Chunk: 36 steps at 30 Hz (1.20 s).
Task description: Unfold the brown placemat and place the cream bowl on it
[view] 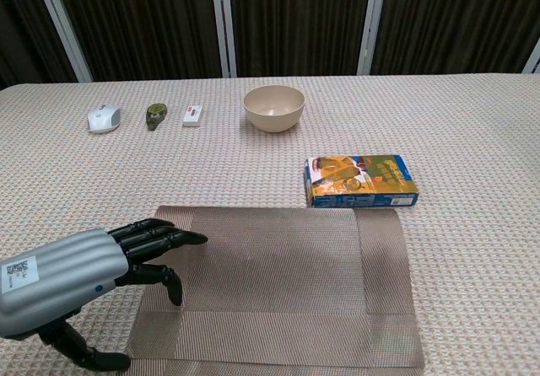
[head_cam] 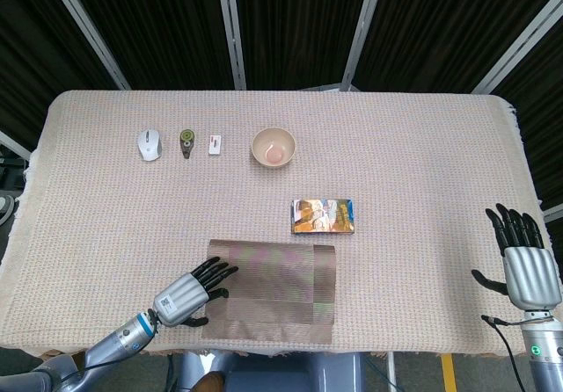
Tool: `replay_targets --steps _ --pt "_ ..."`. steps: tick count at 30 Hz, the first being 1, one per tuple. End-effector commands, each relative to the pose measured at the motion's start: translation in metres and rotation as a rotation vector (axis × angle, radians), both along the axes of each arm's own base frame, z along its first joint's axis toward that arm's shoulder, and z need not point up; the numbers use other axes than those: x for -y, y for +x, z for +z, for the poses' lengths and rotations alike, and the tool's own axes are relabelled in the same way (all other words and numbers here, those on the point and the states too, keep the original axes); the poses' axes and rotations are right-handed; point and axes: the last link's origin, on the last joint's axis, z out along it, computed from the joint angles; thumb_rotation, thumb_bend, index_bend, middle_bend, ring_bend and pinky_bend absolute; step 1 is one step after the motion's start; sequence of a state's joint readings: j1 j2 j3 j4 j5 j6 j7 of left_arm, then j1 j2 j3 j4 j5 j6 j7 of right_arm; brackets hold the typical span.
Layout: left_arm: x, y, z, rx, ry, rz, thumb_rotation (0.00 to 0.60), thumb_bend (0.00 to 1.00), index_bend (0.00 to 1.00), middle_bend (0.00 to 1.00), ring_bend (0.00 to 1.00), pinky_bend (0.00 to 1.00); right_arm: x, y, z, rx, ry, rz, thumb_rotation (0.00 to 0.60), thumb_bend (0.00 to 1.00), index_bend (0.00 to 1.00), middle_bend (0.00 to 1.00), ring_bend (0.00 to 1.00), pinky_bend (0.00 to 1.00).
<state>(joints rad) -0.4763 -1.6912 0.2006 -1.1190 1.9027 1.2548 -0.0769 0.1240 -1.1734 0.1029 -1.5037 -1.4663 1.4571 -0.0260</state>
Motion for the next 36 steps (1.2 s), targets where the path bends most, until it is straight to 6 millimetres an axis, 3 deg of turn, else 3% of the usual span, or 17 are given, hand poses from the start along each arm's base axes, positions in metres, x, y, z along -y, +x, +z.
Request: replay_targets --steps 1,7,16,36 --pt "-0.0002 -0.0002 -0.0006 -0.002 -0.002 0.002 0.600 0.06 0.35 0.00 0.00 0.00 0.0000 0.0001 -0.0001 0.000 0.000 0.000 0.600 0.00 0.00 0.00 0.00 0.00" --pt "0.0005 -0.0004 -0.0033 -0.007 -0.013 0.008 0.600 0.22 0.36 0.00 0.00 0.00 0.0000 -0.0001 0.0000 0.002 0.002 -0.001 0.600 0.00 0.00 0.00 0.00 0.00" --pt "0.0003 -0.0007 -0.0054 -0.011 -0.017 0.012 0.600 0.38 0.39 0.00 0.00 0.00 0.0002 -0.0004 0.0005 0.010 0.007 -0.003 0.600 0.00 0.00 0.00 0.00 0.00" --pt "-0.0033 -0.0033 -0.0066 -0.009 -0.011 0.042 0.600 0.44 0.49 0.00 0.00 0.00 0.0006 -0.0001 0.0012 0.023 0.011 -0.005 0.600 0.00 0.00 0.00 0.00 0.00"
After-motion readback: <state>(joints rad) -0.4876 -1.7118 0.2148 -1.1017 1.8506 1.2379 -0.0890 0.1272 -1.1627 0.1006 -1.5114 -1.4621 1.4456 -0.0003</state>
